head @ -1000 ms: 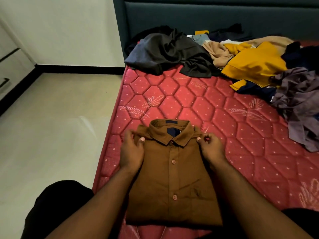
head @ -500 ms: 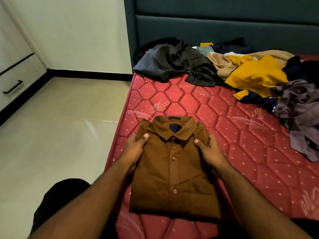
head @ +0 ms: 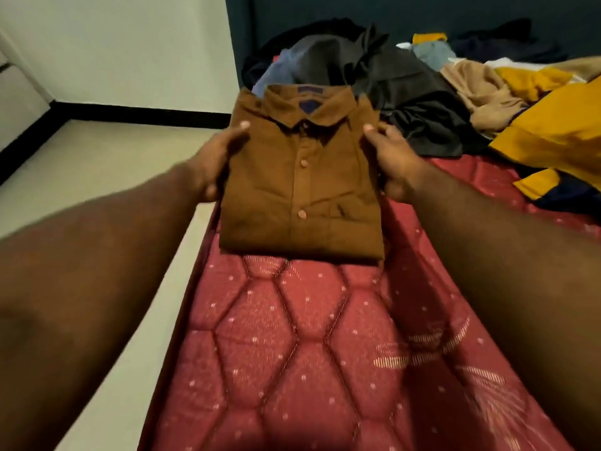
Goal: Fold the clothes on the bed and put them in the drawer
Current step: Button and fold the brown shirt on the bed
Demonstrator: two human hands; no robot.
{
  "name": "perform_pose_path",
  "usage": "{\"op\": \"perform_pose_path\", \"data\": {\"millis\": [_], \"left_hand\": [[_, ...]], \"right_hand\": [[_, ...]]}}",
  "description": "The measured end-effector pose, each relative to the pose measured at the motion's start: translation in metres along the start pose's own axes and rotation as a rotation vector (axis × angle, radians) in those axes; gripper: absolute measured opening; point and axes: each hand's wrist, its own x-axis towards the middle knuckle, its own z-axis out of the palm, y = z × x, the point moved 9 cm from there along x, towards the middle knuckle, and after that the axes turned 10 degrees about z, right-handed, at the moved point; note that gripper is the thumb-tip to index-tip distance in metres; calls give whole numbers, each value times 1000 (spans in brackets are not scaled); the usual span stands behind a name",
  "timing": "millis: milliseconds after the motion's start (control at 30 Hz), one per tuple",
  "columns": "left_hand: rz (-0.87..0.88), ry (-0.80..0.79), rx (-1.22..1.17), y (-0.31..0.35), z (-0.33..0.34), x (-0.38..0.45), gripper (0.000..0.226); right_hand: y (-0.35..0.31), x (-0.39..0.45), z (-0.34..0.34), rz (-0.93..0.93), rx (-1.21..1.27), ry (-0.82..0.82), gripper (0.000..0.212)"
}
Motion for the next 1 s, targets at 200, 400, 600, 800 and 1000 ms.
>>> {"op": "perform_pose_path", "data": {"millis": [200,400,600,800,1000], "left_hand": [[-70,55,36,-55,-30,23,38],[-32,25,63,-44,-24,-1,47],[128,164,-45,-51,-17,-84,77],[426,119,951,-71,-1,-158,64],[143,99,1551,-110,57,-220,71]], "right_hand": [[73,31,-33,-63,-91,118,76],[69,-4,-5,-139,-61,-33,75],[97,-87,-6,-259,-752,146,61],[152,-172,-7,-246,-1293,184,73],[165,-224,-69,-242,-1483,61,89]]}}
